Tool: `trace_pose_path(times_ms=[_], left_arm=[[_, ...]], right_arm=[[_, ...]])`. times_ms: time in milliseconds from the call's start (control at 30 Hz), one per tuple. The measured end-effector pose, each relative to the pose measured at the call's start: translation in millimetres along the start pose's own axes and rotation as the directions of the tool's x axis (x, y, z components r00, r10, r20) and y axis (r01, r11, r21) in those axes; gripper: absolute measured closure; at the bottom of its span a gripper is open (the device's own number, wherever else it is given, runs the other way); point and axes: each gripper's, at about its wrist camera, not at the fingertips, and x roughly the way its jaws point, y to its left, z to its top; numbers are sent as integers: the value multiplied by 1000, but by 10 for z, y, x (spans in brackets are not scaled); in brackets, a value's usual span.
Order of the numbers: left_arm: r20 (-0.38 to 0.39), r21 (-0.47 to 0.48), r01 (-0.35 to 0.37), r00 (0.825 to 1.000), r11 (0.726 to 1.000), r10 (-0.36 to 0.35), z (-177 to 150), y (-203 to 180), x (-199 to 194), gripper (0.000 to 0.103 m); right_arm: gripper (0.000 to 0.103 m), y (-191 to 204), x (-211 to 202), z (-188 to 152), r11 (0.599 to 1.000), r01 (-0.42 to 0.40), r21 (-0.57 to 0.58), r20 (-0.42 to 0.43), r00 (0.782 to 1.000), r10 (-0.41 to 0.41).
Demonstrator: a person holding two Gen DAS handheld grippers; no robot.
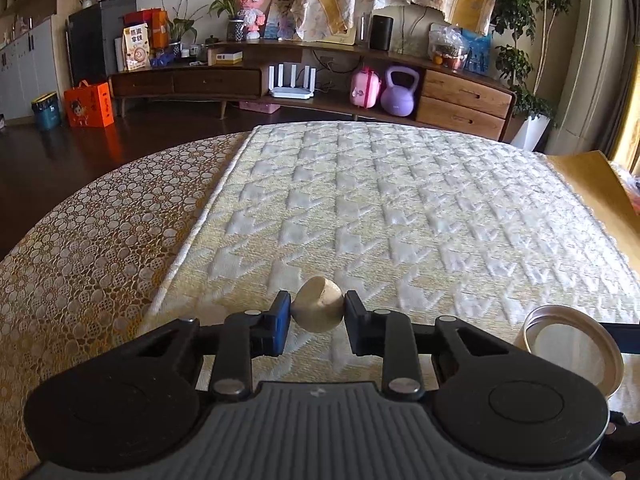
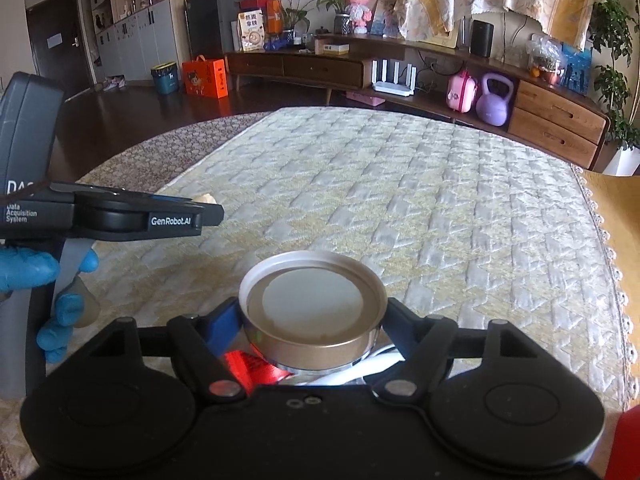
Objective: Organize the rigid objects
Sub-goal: 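Grasp the white ball with the left gripper while the right gripper grasps the gold-rimmed lid, then carry the white ball and gold-rimmed lid over the red tin with both grippers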
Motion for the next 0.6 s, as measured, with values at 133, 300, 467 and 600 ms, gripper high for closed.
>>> trace_pose_path(times_ms=[133,300,467,600], left_arm=[[-7,-10,29,1000,1000,-29,-7,-58,-147,75],[-6,-17,74,997,997,-74,6,-167,-406,75],[0,-14,120,993,993,-120,30,-300,-661,75],[6,-9,163,987,987,-163,11,-427,-849,75]], right_arm=[[28,2,-168,-7,1000,-7,8,14,1000,7],[27,-23,-451,-41,1000,-21,10,36,999,20],[27,-93,-766,-97,1000,6,7,47,999,-6],[27,-196,-1032,-193,999,28,23,57,998,-29]])
